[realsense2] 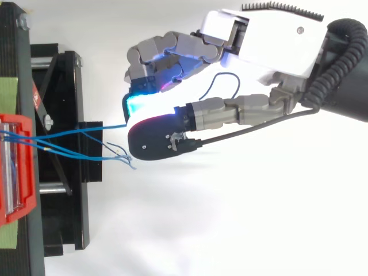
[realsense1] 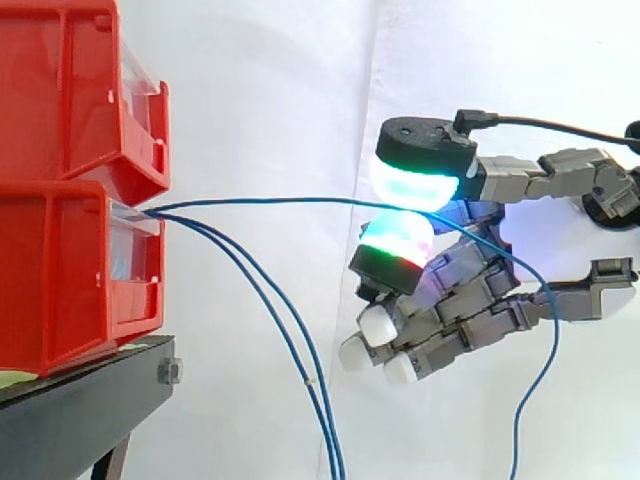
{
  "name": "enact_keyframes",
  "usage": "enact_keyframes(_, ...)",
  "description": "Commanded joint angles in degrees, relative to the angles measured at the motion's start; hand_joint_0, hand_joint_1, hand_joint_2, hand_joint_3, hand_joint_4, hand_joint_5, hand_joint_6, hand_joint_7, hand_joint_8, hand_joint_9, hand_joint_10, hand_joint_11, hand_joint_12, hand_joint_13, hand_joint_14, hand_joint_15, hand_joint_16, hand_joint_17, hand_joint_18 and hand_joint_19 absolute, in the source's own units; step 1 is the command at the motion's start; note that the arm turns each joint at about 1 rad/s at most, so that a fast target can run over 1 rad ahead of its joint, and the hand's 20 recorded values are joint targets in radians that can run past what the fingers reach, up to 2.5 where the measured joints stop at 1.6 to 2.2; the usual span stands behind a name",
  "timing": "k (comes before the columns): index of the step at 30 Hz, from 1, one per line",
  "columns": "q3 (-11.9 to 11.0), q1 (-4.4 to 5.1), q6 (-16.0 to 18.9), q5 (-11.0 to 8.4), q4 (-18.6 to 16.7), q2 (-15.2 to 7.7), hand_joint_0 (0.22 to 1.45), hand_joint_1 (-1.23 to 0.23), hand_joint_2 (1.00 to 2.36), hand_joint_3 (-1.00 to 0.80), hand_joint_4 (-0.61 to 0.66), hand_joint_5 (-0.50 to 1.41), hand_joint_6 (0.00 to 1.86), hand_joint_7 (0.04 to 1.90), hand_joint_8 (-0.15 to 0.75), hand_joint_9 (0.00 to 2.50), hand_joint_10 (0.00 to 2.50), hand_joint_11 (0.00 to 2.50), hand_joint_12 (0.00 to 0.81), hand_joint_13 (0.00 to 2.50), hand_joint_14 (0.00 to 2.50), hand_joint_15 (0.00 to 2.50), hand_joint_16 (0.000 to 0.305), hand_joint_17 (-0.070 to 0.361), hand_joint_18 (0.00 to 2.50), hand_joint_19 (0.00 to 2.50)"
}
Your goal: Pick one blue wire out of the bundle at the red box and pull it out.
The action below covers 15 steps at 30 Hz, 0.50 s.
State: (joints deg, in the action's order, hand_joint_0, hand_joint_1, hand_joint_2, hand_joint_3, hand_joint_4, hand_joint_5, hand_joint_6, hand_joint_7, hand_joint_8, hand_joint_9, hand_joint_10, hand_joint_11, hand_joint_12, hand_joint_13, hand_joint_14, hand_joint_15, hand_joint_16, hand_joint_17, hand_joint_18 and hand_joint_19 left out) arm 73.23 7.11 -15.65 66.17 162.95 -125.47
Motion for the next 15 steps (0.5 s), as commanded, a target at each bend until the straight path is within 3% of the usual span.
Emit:
enact_keyframes(1,-0.02,0.01,0.0,0.01,0.0,-0.04,0.62,-0.73,1.02,-0.18,0.29,-0.08,0.58,1.39,0.283,0.95,0.02,0.57,0.373,0.44,0.01,0.17,0.055,0.124,0.38,0.38)
enact_keyframes(15,-0.02,0.01,0.0,0.01,0.0,-0.04,0.62,-0.72,1.02,-0.19,0.27,-0.09,0.61,1.29,0.279,0.97,0.02,0.61,0.374,0.47,0.01,0.17,0.055,0.124,0.4,0.35)
